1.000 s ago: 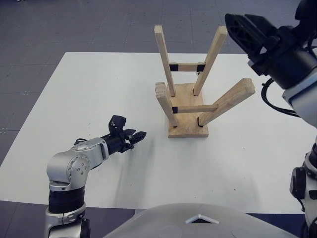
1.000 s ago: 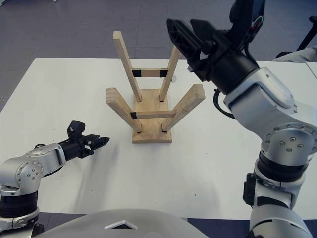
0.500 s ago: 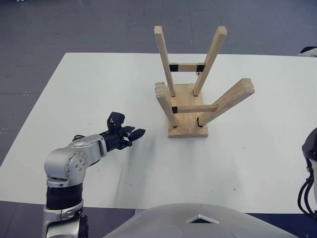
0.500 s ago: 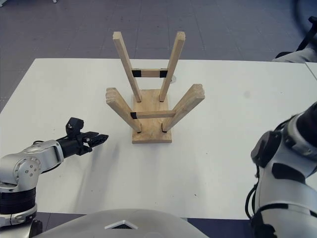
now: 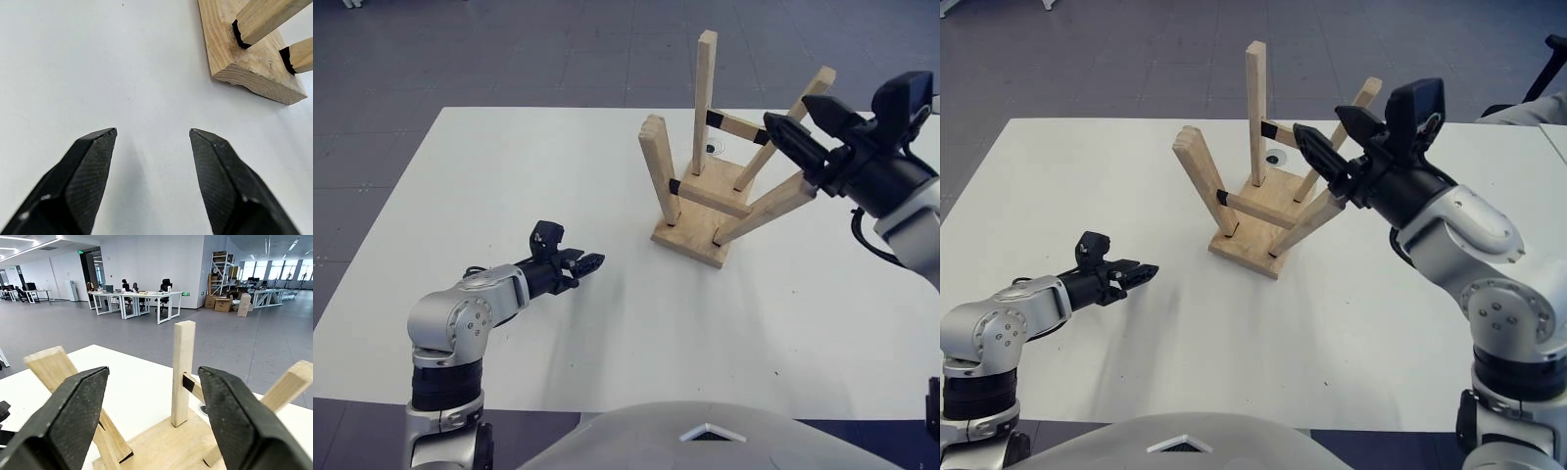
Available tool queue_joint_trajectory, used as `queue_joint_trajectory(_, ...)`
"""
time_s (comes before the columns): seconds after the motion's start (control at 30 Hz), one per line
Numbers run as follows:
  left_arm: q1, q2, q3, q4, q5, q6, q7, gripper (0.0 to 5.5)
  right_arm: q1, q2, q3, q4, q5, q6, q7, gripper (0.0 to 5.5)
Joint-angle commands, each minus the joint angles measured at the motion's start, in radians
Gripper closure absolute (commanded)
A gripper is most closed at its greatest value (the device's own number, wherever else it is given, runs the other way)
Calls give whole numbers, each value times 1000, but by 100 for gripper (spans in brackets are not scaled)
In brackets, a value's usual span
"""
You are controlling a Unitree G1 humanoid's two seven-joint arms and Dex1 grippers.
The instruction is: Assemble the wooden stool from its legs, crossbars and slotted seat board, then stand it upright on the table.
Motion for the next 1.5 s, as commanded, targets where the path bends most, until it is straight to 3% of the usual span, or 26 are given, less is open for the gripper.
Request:
queue_joint_trajectory(0.03,19,-15,-2,-24,6,6,16,273,-112,44,-18,76,15,56,-46,216)
queue_joint_trajectory(0.27,11,-15,-4,-10,10,-5,7,273,-507,240,-238,164,353,-141,-220,216)
queue_joint_trajectory(0.33,7,-7,-2,-8,10,-5,1,273,-519,244,-278,162,414,-172,-253,216)
queue_joint_trajectory(0.43,5,2,-1,-11,7,0,-5,273,-291,226,-235,76,462,-94,-249,216)
queue_joint_trajectory(0.57,-11,8,-7,-5,4,11,-12,273,161,131,30,-104,273,89,-88,216)
queue_joint_trajectory(0.67,-12,4,-8,-7,-1,21,-11,273,218,161,62,-115,181,41,-47,216)
queue_joint_trajectory(0.83,12,-20,-6,-19,4,14,6,273,60,173,14,-56,169,-20,-21,216)
queue_joint_trajectory(1.03,23,-40,-19,-30,5,7,15,273,-262,162,-142,104,313,-85,-111,216)
queue_joint_trajectory(1.13,33,-44,-12,-39,3,8,19,273,-300,89,-196,229,246,-70,-48,216)
queue_joint_trajectory(1.33,21,-56,-6,-46,-3,15,25,273,-33,-200,1,370,-242,-124,461,216)
queue_joint_trajectory(1.5,-6,-59,-5,-55,-15,28,29,273,72,-168,150,413,-521,-273,630,216)
